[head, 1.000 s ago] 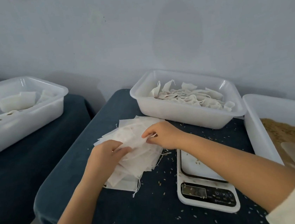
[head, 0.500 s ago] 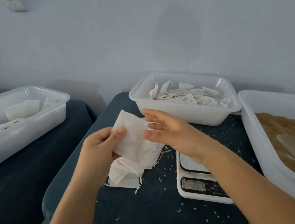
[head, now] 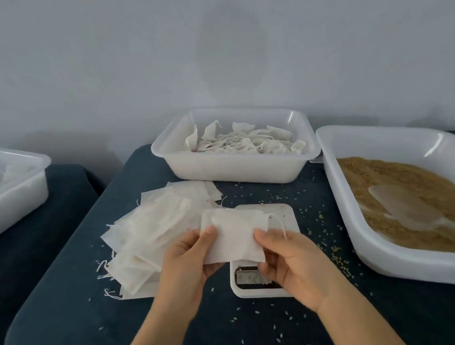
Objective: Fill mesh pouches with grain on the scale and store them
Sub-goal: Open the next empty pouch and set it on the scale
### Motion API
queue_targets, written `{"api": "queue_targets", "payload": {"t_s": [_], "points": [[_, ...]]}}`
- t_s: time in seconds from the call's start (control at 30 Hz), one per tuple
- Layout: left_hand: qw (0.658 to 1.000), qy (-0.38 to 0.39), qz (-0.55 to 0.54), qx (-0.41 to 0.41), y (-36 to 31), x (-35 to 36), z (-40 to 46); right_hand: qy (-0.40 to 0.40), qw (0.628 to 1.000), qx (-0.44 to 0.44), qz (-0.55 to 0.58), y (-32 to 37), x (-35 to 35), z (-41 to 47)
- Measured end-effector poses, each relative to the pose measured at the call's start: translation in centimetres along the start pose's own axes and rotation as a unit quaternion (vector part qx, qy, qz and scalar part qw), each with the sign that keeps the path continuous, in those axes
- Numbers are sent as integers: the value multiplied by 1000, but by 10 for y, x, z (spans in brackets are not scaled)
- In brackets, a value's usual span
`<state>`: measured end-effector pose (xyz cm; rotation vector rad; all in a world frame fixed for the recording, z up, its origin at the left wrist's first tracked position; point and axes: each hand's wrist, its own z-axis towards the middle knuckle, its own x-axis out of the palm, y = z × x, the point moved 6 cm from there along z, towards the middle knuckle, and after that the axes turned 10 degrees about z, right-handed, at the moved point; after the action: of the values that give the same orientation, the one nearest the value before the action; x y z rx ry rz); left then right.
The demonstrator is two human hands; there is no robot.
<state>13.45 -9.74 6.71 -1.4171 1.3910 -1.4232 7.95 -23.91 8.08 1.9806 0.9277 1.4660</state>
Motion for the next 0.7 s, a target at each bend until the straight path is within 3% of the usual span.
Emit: {"api": "queue_targets", "payload": {"t_s": [0.07,0.13,0.17,0.23,0.3,0.5,0.57,0.7], "points": [[987,-46,149,43,1,2,-1,-32,996,-39,-75,12,-9,-1],[927,-75,322,175,-17,9,-10,-62,983,-77,-156,22,-16,-3],[903,-49,357,235,-23,17,-16,-73,975,-96,-186,26,-18,-5],[893,42,353,274,-24,38,-24,-79,961,-130,-230,32,-18,-7],[909,101,325,243,-20,53,-25,-84,952,-150,-255,35,-19,-7],[962,77,193,180,-10,54,-14,-56,957,-112,-260,38,-27,-6],[948,99,225,202,-9,54,-13,-56,937,-116,-324,44,-27,-6],[856,180,390,288,-21,69,-16,-49,891,-146,-427,60,-15,-2]]}}
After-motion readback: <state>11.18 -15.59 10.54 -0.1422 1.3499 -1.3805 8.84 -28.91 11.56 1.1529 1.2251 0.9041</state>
